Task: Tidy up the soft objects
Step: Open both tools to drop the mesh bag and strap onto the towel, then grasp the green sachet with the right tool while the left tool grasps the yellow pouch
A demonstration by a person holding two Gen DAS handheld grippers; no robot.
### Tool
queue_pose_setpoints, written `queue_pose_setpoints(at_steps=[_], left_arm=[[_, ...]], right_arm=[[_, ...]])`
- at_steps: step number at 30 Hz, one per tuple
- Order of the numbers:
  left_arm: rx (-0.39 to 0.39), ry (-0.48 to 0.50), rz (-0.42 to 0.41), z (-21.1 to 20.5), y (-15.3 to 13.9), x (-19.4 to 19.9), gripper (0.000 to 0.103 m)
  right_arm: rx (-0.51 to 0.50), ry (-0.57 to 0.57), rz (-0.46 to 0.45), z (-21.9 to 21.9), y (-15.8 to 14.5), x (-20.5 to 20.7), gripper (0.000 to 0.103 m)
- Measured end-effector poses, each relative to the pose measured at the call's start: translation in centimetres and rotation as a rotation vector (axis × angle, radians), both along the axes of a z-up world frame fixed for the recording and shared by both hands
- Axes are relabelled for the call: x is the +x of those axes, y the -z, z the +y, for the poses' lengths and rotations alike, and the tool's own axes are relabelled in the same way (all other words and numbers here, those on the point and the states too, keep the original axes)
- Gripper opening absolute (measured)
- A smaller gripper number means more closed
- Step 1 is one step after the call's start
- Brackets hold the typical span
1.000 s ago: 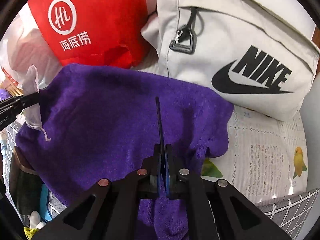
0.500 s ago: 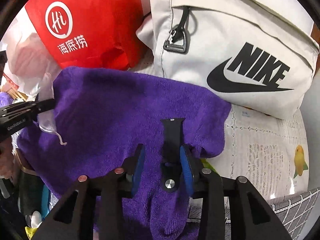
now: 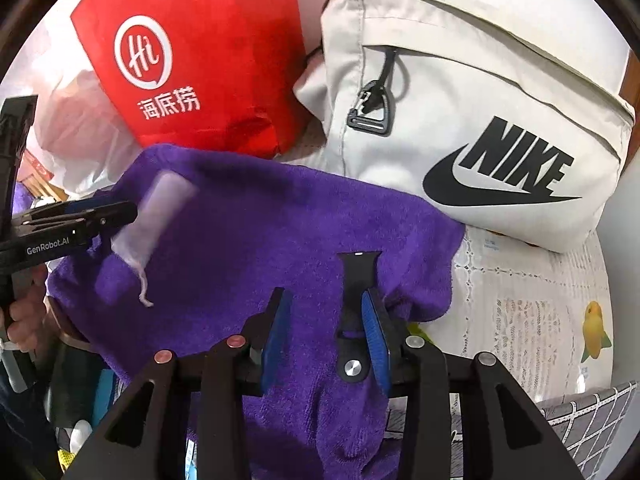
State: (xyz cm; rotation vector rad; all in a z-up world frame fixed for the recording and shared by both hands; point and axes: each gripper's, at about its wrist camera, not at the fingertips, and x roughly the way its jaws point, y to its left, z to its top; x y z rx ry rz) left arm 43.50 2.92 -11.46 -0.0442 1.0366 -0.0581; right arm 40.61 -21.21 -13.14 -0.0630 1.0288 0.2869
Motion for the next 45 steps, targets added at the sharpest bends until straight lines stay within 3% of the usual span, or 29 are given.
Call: queue_pose_setpoints(at_steps=[7,14,23,32,38,45], left_arm=[[0.039,-0.014,-0.024,0.5,-2.3,-1.3,0.058],[0.077,0.022,-0.049,0.3,-5.0,-5.3,0.058],[0.049,0.095,-0.084,-0.6,-7.2,-14.2,0.058],[-0.049,0.177,-0.077,-2.0,-5.1,-22.1,0.058],[-0.077,0.21,-0.084,-2.8,-3.8,-24.3,0.058],[-0.041,0.265,-0.091,-4.2,-3.3,-24.9,0.058]], right_arm=[[0.028,-0.008,-0.008,1.1,-1.2,-0.7,0.04],[0.019,-0.012,-0.069,1.4,-4.3,-3.4,0.045],[0.003,-0.04,-0.097,2.8,-6.3,-11.9,0.046],[0.022,-0.002,-0.062,1.4,-4.3,-21.8,0.05],[0.036,0.017,-0.058,0.5,-2.6,-26.5,0.052],[0.073,0.073,-0.056,-1.1,-1.2,-29.7,0.054]])
